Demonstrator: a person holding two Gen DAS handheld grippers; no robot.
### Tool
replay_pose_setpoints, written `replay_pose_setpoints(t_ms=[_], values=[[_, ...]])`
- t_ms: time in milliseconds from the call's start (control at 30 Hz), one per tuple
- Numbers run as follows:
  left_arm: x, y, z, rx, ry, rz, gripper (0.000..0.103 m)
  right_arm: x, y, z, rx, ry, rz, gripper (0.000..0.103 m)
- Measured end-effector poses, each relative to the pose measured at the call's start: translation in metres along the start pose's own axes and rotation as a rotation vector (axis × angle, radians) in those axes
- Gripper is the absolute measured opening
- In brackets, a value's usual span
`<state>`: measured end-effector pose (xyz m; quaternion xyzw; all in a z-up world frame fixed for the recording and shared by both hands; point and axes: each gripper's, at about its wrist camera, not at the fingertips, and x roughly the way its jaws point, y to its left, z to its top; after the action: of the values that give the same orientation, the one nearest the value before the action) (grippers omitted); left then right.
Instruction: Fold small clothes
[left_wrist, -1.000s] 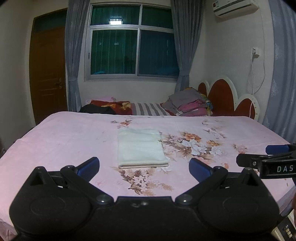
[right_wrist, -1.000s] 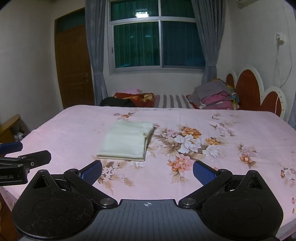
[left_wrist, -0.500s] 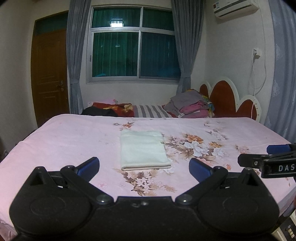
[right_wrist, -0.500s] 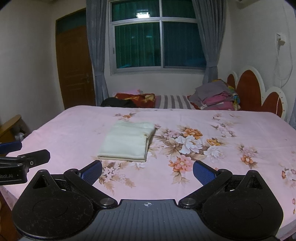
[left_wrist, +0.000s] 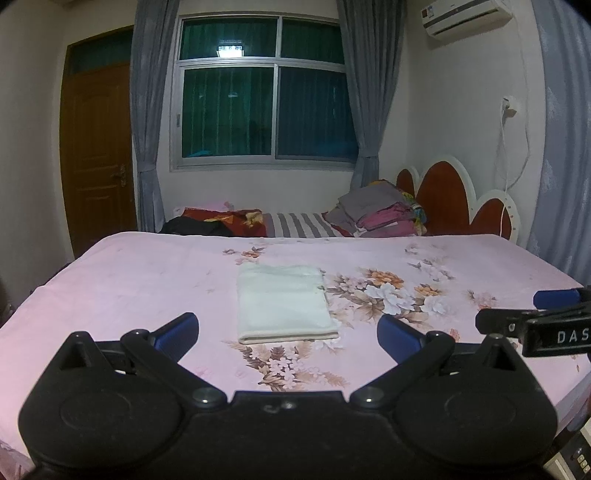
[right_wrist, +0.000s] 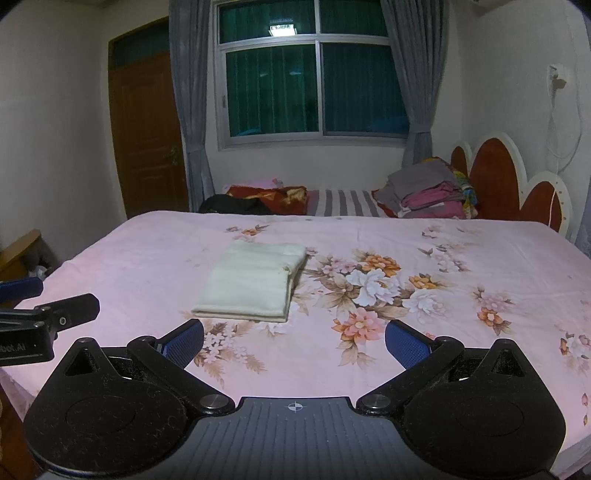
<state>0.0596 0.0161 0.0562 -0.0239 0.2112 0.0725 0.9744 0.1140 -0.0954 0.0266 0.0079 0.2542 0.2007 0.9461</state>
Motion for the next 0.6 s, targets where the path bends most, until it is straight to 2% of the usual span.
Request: replay_pose_setpoints(t_ms=[500, 600], values=[[0.001, -0.0005, -0.0002, -0.002, -0.006, -0.004, 0.102, -0.0049, -0.004, -0.0011, 0.006, -0.002, -0.005, 0.103], [0.0036, -0.0052, 0.0001, -0.01, 0.011, -0.031, 0.102, -0.0072, -0.0062, -0.001, 0.009, -0.004, -0.002, 0.103]])
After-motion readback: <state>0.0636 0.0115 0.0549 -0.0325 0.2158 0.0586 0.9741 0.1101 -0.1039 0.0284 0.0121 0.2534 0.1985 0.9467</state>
